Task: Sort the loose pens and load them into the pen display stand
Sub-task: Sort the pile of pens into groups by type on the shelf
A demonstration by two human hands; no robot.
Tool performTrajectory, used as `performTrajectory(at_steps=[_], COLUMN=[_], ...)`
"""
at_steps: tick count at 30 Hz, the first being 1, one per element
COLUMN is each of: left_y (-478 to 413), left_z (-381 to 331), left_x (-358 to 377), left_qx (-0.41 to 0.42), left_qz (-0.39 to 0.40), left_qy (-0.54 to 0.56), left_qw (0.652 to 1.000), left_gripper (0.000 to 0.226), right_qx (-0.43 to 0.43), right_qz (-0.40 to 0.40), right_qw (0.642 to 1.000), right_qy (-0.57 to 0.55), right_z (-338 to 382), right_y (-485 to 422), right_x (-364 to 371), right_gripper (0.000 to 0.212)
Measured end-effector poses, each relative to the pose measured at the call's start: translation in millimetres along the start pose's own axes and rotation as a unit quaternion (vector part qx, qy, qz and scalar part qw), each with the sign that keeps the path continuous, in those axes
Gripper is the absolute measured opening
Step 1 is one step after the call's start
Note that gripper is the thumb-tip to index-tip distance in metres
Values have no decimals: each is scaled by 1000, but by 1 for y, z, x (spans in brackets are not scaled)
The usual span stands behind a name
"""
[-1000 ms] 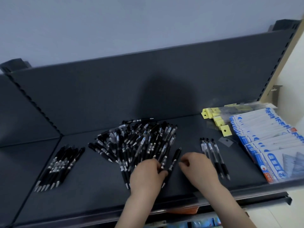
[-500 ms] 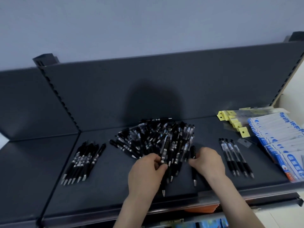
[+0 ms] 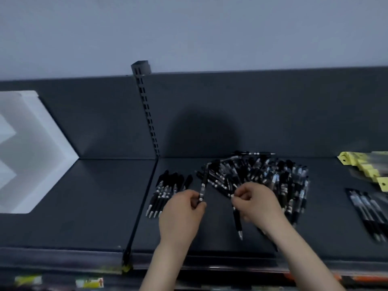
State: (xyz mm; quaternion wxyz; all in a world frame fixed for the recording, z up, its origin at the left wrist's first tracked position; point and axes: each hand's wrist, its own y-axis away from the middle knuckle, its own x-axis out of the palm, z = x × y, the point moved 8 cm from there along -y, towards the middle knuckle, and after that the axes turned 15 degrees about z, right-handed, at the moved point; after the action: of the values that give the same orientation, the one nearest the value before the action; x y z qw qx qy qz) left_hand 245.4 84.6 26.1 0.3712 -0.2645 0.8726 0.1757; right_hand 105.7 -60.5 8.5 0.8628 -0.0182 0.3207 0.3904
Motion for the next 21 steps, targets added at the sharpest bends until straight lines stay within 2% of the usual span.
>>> performTrajectory(at_steps=[6,11,15,18,21], left_y=[-4,-24,-45,-53,-57], left_z=[68,104,116,121,124], left_x=[-54,-84,-86,-73,-65], left_qx=[-60,-97,-102,-105,-98], left_qz=[-29,-26,12,67,79], left_qy=[-7,-44,-67,-103,-104], left_qw=[998,994,992,987,987], left_gripper=[27,27,27,25,19], right_qx=[-8,-7,-5,29,43], right_qz=[83,91,64,79,92], right_qw=[995,994,996,996,995], right_qy=[-56,-66,-63,-9,-8], right_z=[33,57,67,56,45], right_y=[-32,-53,-73,-80,-79], right_x=[79,103,107,118,129], right_gripper=[6,3,4,8,8])
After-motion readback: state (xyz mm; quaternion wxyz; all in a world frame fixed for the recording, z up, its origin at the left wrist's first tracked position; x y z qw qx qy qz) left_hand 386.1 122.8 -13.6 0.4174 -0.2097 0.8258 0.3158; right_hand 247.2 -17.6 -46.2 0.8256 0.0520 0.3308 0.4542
